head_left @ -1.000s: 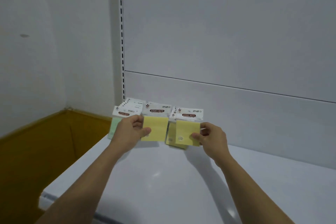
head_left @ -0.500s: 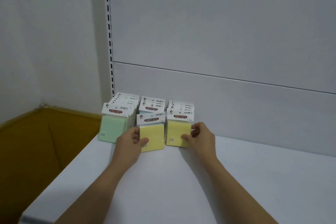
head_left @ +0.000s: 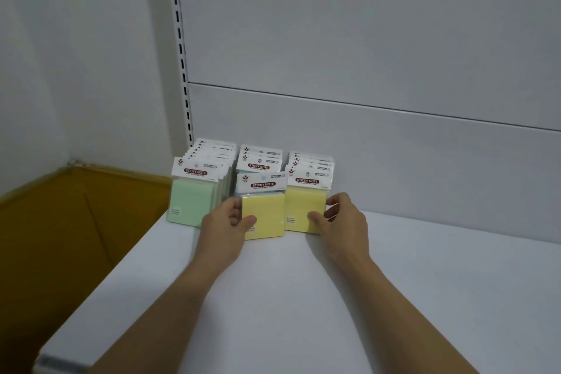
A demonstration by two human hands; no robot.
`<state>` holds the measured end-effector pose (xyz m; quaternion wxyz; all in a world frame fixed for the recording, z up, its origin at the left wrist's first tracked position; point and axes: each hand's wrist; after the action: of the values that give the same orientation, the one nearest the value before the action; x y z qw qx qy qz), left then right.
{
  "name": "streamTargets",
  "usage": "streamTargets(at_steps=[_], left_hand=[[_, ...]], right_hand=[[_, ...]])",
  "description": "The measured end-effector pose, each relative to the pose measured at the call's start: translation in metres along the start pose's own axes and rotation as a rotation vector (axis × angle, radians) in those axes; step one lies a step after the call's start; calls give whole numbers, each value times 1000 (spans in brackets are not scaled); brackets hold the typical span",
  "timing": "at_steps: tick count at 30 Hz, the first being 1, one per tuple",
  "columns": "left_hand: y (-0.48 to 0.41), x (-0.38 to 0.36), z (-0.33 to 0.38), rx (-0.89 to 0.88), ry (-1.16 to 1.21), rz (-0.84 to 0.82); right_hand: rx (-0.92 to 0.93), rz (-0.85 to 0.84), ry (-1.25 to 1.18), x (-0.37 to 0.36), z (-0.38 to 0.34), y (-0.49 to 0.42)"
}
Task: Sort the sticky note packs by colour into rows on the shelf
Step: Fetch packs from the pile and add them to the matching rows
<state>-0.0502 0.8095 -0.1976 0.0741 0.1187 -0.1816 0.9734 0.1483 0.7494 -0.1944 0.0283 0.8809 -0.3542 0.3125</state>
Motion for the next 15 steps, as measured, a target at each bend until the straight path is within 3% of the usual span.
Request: streamTargets(at_steps=[15], left_hand=[[0,-3,4,7,95,-49]], right_hand=[[-41,-97,34,13,5,6]])
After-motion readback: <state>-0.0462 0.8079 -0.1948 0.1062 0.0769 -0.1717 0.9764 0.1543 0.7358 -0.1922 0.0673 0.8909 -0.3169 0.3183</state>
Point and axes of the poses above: each hand's wrist, its own y-axis away from the middle knuckle, its own x-axis out of the back of the hand, z = x × y, and after that the axes turned 7 degrees about -x, right-handed
